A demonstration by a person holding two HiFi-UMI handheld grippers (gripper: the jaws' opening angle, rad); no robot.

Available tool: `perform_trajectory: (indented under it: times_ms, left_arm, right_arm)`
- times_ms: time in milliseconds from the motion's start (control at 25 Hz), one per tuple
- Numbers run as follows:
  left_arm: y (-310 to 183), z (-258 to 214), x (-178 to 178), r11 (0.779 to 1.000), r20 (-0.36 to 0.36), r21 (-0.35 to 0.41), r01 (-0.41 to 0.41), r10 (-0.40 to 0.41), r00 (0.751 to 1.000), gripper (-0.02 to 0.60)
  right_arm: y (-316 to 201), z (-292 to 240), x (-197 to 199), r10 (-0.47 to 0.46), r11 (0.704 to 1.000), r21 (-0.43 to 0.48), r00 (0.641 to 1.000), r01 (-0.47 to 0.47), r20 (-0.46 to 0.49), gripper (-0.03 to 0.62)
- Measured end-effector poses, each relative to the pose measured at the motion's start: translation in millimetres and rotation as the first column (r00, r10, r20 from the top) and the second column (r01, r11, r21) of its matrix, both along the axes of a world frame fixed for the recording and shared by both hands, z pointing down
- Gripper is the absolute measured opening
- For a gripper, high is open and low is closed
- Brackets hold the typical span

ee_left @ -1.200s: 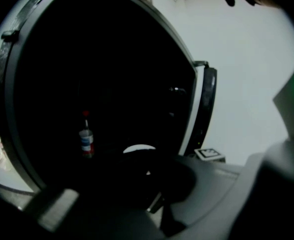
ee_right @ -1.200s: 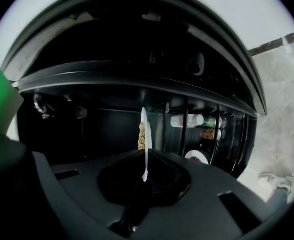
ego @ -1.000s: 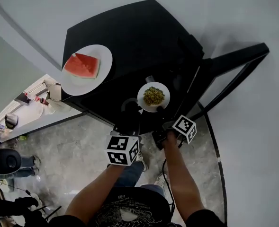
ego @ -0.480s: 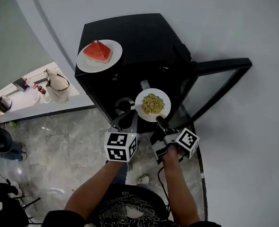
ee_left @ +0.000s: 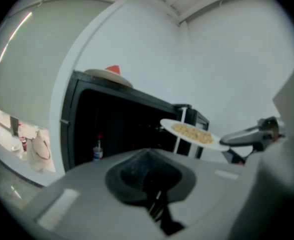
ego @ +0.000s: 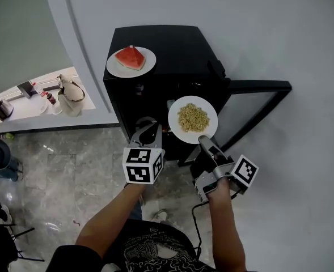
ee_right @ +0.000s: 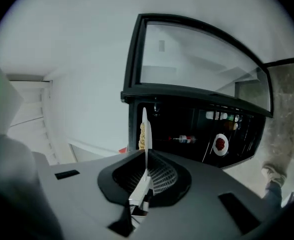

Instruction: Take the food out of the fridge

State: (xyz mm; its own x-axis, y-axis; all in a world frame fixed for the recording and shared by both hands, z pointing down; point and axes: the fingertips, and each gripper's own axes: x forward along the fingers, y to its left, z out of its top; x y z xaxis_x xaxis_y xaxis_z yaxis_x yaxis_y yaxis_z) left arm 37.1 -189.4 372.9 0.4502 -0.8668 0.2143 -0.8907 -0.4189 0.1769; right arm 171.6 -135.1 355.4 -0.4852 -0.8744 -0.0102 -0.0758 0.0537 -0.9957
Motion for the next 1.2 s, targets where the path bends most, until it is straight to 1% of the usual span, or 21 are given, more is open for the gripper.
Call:
perform_trajectory:
  times_ms: [200,320,480,640,800,1000,1200]
  left_arm:
    - [-0.6,-28.1,-0.8,0.999,-0.014,0.034,-0.012,0.013,1.000,0.002]
    - [-5.3,-41.8,1.5,0.998,-0.019,0.052,-0.022,0.023,1.000,0.002]
    - [-9.5,-56.4,4.3,0.996,-0.024,0.078,-0.044,0.046,0.999,0.002]
    - [-6.4,-70.0,10.5,0.992,-0.049,0.094,-0.088,0.093,0.994,0.002]
    - [-6.6,-75.8,14.6,0.986,-0.048,0.106,-0.126,0.132,0.990,0.002]
    - [-14.5,-75.0,9.1,0.984,-0.040,0.109,-0.143,0.148,0.988,0.002]
    - [-39.8,-70.2,-5.6,0.986,-0.045,0.094,-0.139,0.144,0.989,0.002]
  right_arm:
    - [-3.7,-58.1,-1.9,-0.023,0.997,0.079,0.999,0.026,-0.032,0.012]
    - [-17.8,-81.9,-6.3,-0.029,0.994,0.104,0.998,0.035,-0.051,0.012]
    - [-45.3,-94.4,-13.0,-0.034,0.995,0.089,0.998,0.039,-0.057,0.012]
    - [-75.5,-99.0,-16.0,0.019,0.998,0.066,0.999,-0.016,-0.038,0.012]
    - [-101.1,-103.0,-24.0,0.042,0.998,0.044,0.999,-0.042,-0.010,0.012]
    - [-123.4,-103.0,-32.9,0.066,0.998,0.017,0.998,-0.066,0.002,0.012]
    - [-152.8,-98.1,-45.7,0.081,0.997,-0.012,0.997,-0.081,0.015,0.013]
